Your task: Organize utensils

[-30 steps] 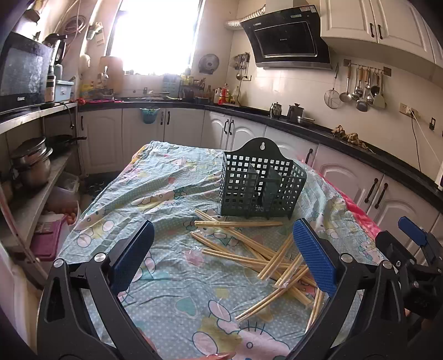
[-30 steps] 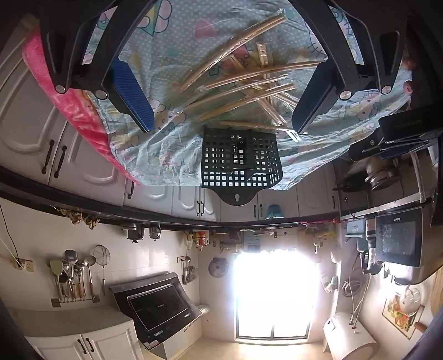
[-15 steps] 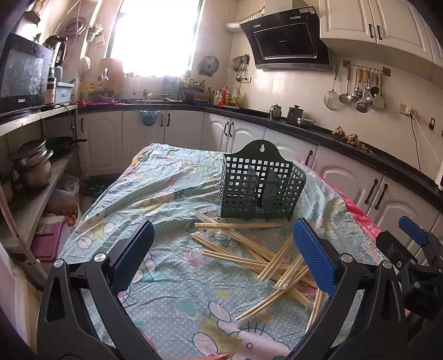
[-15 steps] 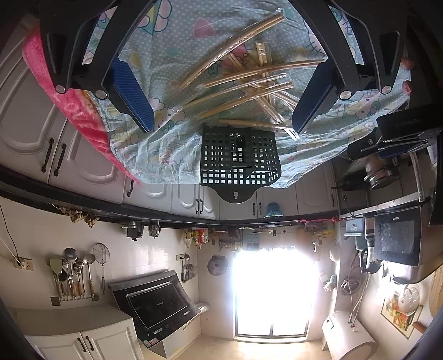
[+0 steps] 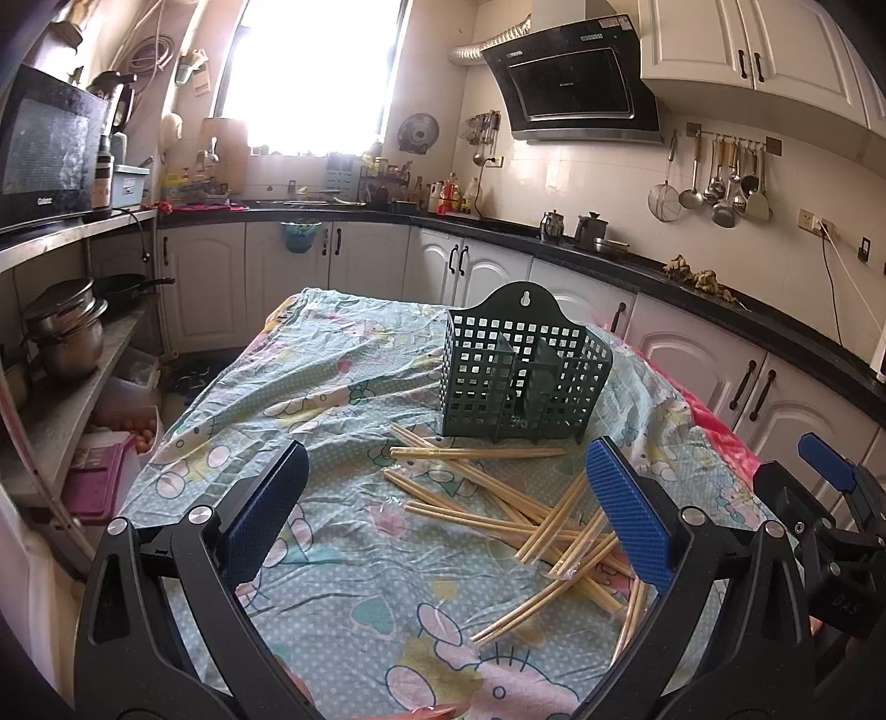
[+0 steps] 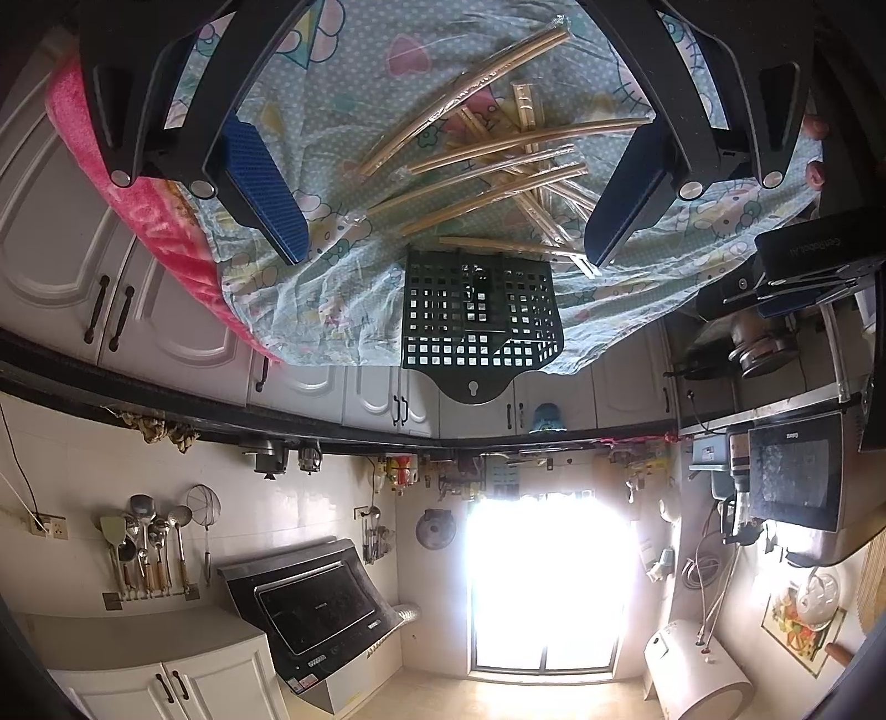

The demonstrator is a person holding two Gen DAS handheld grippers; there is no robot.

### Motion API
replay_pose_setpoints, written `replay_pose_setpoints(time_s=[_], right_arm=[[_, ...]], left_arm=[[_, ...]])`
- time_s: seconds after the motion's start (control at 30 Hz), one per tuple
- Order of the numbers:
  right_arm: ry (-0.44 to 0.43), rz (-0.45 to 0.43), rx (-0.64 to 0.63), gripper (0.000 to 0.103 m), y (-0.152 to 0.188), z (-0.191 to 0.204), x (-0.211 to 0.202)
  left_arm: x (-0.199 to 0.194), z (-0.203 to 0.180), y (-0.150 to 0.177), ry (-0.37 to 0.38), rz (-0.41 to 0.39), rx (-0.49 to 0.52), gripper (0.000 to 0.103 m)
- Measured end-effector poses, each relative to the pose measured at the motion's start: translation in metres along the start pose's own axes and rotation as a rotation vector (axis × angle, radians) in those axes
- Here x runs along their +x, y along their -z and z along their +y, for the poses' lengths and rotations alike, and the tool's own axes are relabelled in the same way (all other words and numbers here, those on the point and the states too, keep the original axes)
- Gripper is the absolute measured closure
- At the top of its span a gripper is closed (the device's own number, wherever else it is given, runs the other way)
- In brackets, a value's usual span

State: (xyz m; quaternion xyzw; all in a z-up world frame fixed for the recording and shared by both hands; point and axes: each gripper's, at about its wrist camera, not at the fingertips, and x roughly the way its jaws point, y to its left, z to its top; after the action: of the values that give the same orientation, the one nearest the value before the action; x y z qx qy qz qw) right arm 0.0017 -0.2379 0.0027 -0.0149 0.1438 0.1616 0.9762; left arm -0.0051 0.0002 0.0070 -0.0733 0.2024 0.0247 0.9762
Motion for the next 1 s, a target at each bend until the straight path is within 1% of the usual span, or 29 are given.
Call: replay_pose_setpoints(time_s=[0.43, 0.5, 0.57, 0.63, 0.73, 0.83, 1.0], right_arm=[[0.003, -0.007, -0.007, 0.006, 0.0, -0.001, -0.001], [0.001, -0.003, -0.006, 0.006, 0.0, -0.001, -0.001], [-0.005, 0.005, -0.007, 0.006, 0.0, 0.0, 0.0], [-0.022, 0.029, -0.012, 0.006, 0.001, 0.0, 0.004], [-0.041, 0.066, -0.014, 0.006, 0.0, 0.0, 0.012], [-0.068, 0.102, 0.0, 0.006, -0.003, -0.001, 0.02], [-0.108, 0.148, 0.005, 0.006, -0.01, -0.002, 0.035]], left_arm=[[0.0, 0.001, -0.004, 0.004, 0.003, -0.006, 0.011], [0.001, 0.002, -0.007, 0.01, 0.012, -0.012, 0.011], [0.005, 0.006, -0.01, 0.032, 0.029, -0.033, 0.011], [0.006, 0.01, -0.011, 0.048, 0.041, -0.053, 0.011], [0.013, 0.018, -0.013, 0.042, 0.068, -0.073, 0.011], [0.021, 0.03, -0.014, 0.045, 0.092, -0.115, 0.011], [0.031, 0.048, -0.022, 0.021, 0.111, -0.152, 0.011]])
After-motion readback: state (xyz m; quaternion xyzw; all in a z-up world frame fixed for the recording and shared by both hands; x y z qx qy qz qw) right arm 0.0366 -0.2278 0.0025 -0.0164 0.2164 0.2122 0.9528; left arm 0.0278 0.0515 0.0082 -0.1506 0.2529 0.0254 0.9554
